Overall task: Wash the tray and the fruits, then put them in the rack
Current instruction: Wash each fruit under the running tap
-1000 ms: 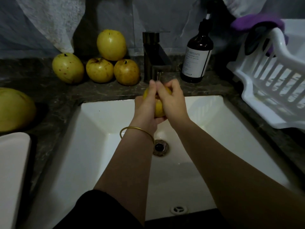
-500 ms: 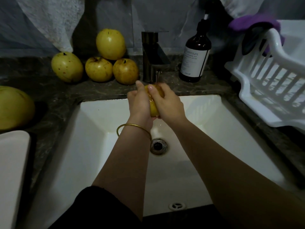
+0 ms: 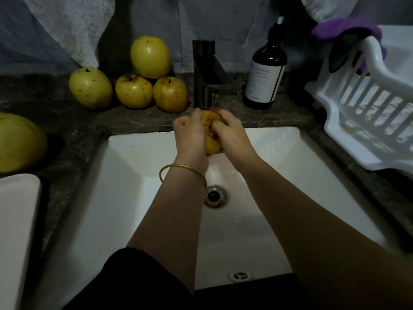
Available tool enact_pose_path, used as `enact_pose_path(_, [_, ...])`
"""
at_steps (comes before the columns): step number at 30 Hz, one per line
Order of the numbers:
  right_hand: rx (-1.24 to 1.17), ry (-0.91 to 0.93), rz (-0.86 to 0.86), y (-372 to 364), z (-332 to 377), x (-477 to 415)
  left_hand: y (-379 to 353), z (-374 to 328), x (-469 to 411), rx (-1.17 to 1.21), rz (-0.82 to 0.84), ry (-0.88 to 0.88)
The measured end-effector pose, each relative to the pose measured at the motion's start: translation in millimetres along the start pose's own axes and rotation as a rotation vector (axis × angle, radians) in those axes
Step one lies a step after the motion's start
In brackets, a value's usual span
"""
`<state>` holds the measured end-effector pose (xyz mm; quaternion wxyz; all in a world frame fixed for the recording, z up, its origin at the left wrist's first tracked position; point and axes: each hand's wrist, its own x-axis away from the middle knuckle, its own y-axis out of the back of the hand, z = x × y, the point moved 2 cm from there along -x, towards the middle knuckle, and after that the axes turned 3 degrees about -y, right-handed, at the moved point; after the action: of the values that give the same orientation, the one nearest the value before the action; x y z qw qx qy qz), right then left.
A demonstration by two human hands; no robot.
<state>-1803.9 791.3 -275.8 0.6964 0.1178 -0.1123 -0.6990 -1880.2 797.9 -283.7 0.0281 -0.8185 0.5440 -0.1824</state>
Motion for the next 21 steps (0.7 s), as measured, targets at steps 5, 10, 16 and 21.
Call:
enact_pose_path(5, [0.002,0.001,-0.003,0.9,-0.2,0.0,2.5,-2.3,1.9,0.117,0.016,0.064])
enact_pose_path(10, [-0.031,-0.01,0.002,0.3,-0.8,-1.7,3.0,-1.3,2.4,0.152,0.04,0.091])
enact_pose_path(16, [-0.134,-0.026,0.012,3.8,-5.8,-9.0,2.6,0.7,-1.9,0.098,0.044,0.078])
enact_pose_path(21, [0.043,0.146,-0.079,1.2,-4.6,-6.6,-2.1,5.7,4.2,0.139,0.173,0.246])
